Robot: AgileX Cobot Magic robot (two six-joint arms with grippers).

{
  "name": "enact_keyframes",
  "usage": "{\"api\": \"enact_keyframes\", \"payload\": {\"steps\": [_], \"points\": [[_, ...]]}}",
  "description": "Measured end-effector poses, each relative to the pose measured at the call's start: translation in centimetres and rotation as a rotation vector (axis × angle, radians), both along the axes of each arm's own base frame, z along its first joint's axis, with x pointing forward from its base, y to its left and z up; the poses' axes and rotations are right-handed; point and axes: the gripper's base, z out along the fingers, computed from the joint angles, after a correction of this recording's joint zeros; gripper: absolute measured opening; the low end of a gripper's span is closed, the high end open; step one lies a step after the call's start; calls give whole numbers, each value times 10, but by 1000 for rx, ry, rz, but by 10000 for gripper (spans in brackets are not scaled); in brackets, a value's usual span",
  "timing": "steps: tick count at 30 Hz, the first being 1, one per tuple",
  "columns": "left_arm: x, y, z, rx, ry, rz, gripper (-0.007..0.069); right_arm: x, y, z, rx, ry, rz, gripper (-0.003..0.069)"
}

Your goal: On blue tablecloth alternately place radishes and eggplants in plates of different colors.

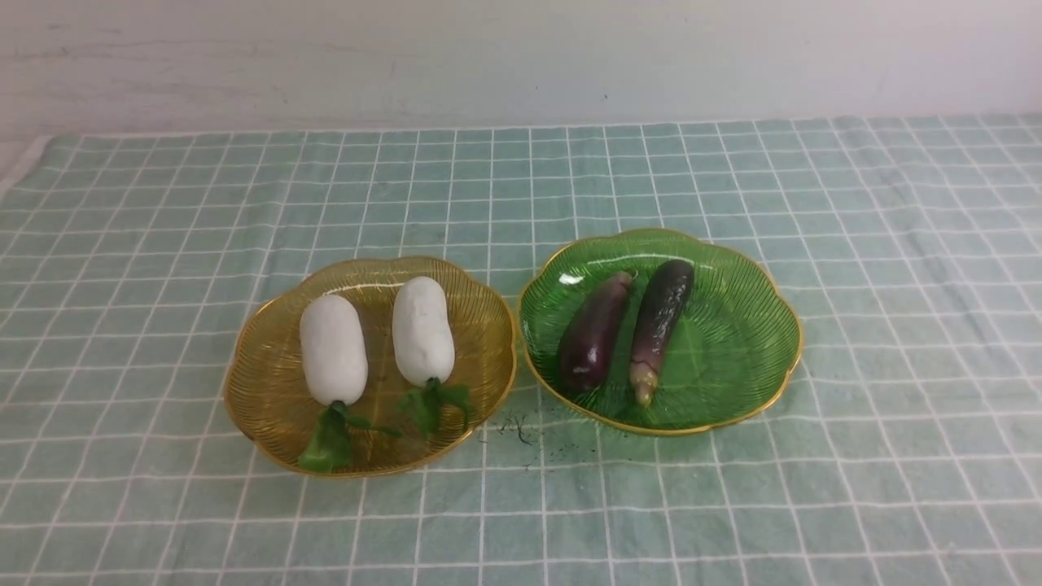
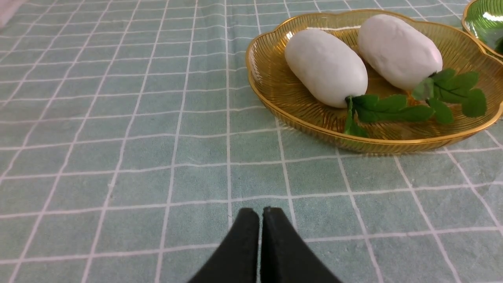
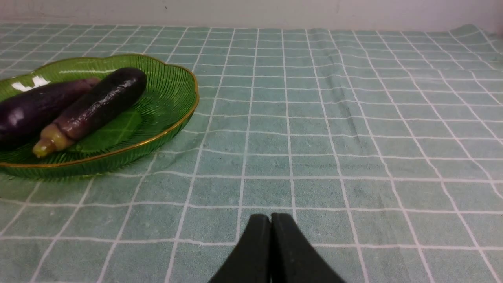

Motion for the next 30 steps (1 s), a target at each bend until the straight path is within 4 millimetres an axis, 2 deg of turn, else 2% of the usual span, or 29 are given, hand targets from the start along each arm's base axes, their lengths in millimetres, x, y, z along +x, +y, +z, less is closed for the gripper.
{"api": "enact_keyframes", "payload": {"steps": [30], "points": [[0, 0, 0, -1, 0, 0, -8, 0, -2, 0, 42, -1, -32, -15]]}}
